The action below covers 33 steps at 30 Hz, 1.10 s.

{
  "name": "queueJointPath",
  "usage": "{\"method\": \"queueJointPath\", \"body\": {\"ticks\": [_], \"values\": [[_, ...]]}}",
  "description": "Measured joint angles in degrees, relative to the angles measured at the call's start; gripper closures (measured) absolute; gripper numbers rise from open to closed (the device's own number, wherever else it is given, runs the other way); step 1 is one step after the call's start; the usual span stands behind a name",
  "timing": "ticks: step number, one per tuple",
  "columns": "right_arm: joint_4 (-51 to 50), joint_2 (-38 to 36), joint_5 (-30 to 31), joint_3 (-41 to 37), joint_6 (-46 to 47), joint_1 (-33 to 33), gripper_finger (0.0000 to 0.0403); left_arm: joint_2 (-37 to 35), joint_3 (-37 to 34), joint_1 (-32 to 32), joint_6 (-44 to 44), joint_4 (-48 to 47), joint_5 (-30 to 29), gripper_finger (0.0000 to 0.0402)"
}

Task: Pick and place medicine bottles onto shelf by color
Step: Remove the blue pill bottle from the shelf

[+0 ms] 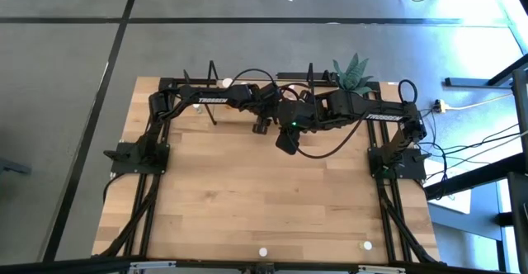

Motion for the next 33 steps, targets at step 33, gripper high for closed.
{"method": "queueJointPath", "body": {"ticks": [33], "values": [[0.0, 0.0, -0.2, 0.0, 0.0, 0.0, 0.0189, -0.1, 0.0, -0.5, 5.3, -2.7, -0.3, 0.0284]]}}
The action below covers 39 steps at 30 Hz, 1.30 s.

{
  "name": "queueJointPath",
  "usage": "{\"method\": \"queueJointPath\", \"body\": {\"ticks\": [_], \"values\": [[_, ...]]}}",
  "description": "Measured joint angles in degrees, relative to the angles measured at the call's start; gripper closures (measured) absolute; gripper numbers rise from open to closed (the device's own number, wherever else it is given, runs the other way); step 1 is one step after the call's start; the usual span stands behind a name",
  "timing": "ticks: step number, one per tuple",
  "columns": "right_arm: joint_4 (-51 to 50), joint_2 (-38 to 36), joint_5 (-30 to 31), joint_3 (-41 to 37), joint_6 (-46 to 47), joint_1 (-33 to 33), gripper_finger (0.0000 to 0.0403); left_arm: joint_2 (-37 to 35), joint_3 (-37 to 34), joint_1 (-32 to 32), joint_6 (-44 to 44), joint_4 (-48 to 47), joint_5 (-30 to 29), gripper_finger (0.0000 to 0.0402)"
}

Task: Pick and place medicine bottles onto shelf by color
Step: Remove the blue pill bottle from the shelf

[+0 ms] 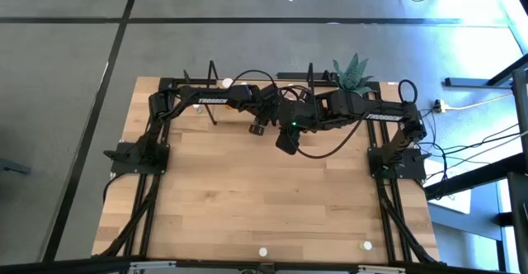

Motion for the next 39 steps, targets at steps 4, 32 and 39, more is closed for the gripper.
{"method": "queueJointPath", "body": {"ticks": [4, 32, 39], "values": [[0.0, 0.0, 0.0, 0.0, 0.7, 0.0, 0.0189, -0.1, 0.0, 0.0, -2.6, -0.4, 0.2, 0.0292], [4.2, 0.0, -0.1, 0.0, 0.7, 0.0, 0.0189, -15.6, -6.9, -2.2, -26.9, -6.1, 6.0, 0.0295], [4.6, 0.0, -0.1, 0.0, 0.7, 0.0, 0.0189, -24.7, -17.0, -3.4, -34.9, 2.8, 5.0, 0.0295]]}}
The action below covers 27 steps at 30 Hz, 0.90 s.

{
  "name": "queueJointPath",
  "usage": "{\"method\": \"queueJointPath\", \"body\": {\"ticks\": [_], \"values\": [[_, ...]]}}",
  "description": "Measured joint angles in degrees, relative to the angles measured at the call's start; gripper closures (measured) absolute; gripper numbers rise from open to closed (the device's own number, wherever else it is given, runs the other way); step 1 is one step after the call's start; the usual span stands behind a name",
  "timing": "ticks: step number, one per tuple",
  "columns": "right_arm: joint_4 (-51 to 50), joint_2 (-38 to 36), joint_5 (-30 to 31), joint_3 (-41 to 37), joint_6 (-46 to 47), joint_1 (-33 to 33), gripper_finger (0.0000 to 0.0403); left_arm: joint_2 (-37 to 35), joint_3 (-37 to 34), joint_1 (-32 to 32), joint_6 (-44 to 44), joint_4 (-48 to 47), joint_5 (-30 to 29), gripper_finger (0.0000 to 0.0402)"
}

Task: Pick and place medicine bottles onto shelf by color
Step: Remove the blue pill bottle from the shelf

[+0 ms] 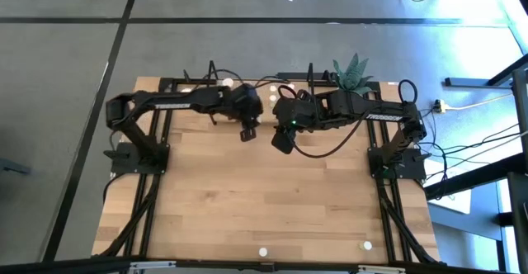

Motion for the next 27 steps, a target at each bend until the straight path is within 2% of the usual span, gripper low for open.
{"method": "queueJointPath", "body": {"ticks": [7, 14, 22, 27], "values": [[0.9, 0.0, 0.0, 0.0, 0.0, 0.0, 0.0189, -9.8, -11.0, -3.4, -7.7, 9.4, -3.9, 0.0295], [1.9, 0.0, 0.0, 0.0, 0.0, 0.0, 0.0189, -16.6, -22.1, -9.0, -14.8, 23.5, -10.3, 0.0295], [2.9, 0.0, 0.0, 0.0, 0.0, 0.0, 0.0189, -17.6, -31.6, -14.5, -16.2, 45.0, -16.7, 0.0295], [2.9, 0.0, 0.0, 0.0, 0.0, 0.0, 0.0189, -17.2, -37.4, -16.5, -16.1, 56.1, -17.8, 0.0295]]}}
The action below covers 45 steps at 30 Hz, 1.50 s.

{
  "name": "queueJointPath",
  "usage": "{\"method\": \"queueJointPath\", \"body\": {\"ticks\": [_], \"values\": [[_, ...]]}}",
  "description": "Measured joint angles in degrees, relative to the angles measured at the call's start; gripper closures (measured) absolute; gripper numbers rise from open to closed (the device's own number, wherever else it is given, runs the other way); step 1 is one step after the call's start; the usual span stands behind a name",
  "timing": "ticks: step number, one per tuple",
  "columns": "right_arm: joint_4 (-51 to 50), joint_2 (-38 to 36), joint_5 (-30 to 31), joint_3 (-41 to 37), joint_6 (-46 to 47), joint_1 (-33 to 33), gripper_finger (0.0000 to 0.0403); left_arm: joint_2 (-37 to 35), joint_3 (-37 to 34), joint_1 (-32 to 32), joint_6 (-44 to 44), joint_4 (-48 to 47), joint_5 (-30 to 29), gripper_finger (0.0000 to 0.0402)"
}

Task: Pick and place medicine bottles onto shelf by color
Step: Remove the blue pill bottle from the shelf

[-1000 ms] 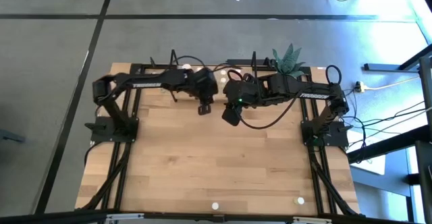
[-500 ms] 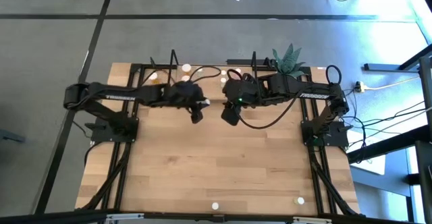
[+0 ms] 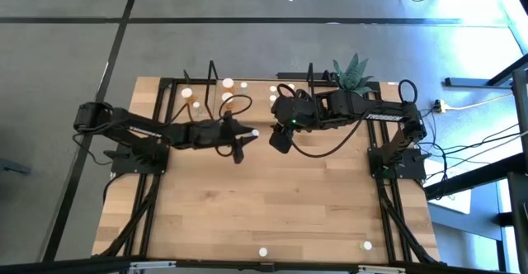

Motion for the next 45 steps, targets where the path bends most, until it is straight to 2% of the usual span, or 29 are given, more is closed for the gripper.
{"method": "queueJointPath", "body": {"ticks": [6, 12, 18, 28, 45], "values": [[0.0, 0.0, 0.0, 0.0, 0.0, 0.0, 0.0189, 0.2, -7.1, -1.6, 0.9, 14.6, -0.2, 0.0295], [0.0, 0.0, 0.0, 0.0, 0.0, 0.0, 0.0189, 0.2, -12.5, -1.9, 1.5, 21.6, -0.4, 0.0295], [0.0, 0.0, 0.0, 0.0, 0.0, 0.0, 0.0189, 0.2, -15.7, -1.9, 1.3, 22.0, -1.0, 0.0295], [0.0, 0.0, 0.0, 0.0, 0.0, 0.0, 0.0189, 0.2, -15.7, -1.7, -0.3, 22.3, -2.9, 0.0295], [0.1, 0.0, 0.0, 0.0, 0.0, 0.0, 0.0189, 0.2, -15.7, -1.7, -1.6, 22.6, 2.3, 0.0295]]}}
